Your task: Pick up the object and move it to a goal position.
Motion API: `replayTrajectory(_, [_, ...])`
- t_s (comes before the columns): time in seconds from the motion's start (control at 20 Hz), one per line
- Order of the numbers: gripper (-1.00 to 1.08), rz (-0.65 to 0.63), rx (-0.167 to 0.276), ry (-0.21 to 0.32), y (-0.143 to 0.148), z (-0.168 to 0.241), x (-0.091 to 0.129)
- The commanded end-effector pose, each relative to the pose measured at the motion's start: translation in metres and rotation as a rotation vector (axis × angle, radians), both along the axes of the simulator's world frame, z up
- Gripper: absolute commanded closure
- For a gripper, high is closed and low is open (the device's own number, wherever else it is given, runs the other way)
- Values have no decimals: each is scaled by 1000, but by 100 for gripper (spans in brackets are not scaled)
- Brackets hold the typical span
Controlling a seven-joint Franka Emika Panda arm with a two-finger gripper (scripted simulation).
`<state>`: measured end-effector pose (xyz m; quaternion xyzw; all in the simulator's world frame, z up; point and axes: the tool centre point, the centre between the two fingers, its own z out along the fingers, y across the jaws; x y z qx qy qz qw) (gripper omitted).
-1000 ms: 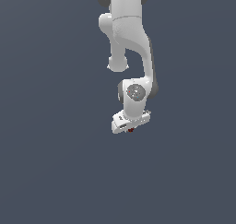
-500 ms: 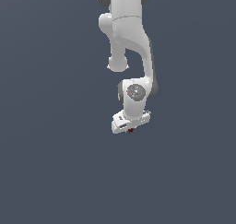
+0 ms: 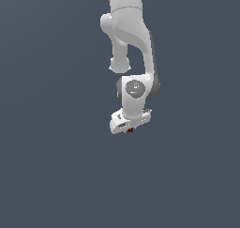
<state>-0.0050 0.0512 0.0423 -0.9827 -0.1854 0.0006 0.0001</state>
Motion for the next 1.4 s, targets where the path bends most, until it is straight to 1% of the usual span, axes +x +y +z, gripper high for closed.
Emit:
replayTrajectory(0.0, [108, -1, 0, -1, -9, 15, 1])
replayTrajectory(0.3, [108, 0, 0, -1, -39, 67, 2])
replayTrajectory(1.35, [108, 0, 2, -1, -169, 293, 11])
